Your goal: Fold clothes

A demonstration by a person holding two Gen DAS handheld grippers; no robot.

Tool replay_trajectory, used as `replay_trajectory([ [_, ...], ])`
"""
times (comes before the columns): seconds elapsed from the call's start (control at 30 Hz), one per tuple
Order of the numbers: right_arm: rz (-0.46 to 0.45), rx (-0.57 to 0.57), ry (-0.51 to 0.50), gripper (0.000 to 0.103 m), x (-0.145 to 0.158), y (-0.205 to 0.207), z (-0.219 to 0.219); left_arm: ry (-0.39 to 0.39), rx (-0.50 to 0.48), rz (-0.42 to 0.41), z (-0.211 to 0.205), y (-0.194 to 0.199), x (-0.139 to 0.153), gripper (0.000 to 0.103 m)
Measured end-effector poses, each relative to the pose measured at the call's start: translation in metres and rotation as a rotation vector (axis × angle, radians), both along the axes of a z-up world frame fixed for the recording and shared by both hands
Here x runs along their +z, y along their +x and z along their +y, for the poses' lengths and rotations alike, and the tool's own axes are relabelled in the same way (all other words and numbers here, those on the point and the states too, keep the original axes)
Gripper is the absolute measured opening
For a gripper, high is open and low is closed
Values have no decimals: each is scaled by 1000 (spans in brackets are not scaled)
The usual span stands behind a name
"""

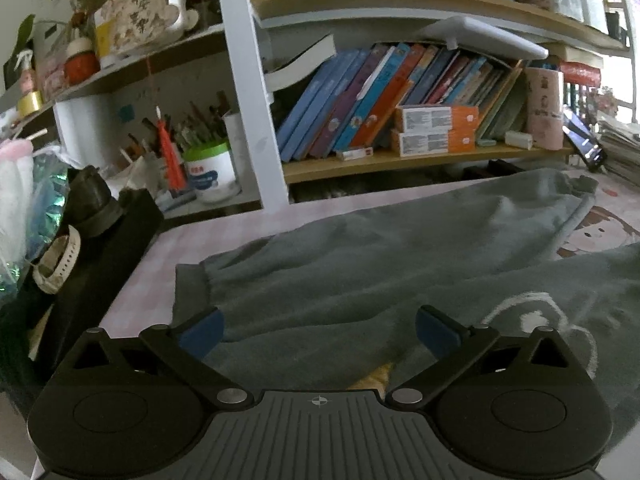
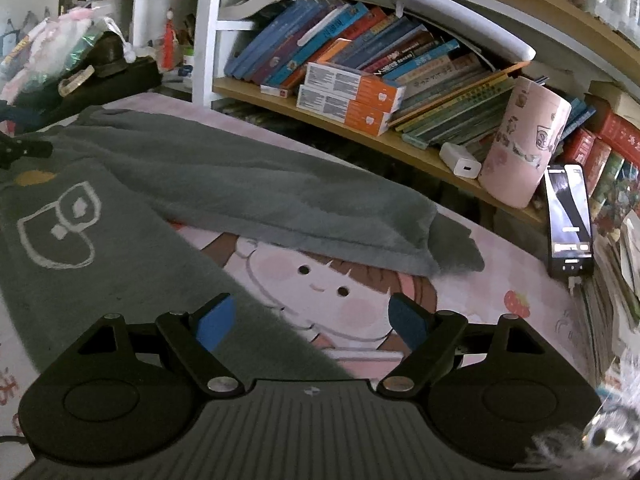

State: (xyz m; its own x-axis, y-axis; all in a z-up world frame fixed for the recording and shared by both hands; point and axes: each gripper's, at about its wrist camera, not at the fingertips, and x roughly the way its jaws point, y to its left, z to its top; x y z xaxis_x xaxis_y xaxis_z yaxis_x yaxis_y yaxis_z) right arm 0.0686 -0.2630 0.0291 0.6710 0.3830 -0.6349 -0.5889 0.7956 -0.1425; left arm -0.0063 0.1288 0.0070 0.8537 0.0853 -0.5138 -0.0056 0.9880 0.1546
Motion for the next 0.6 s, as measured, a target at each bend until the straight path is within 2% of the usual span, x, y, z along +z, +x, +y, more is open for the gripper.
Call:
replay_trajectory([
  [0.23, 27, 15, -40, 83, 8, 50, 1, 73, -24, 51, 12, 36, 2, 103],
  [0.6, 62, 9, -65, 80, 12, 147, 4, 51, -104, 88, 50, 96, 9, 103],
])
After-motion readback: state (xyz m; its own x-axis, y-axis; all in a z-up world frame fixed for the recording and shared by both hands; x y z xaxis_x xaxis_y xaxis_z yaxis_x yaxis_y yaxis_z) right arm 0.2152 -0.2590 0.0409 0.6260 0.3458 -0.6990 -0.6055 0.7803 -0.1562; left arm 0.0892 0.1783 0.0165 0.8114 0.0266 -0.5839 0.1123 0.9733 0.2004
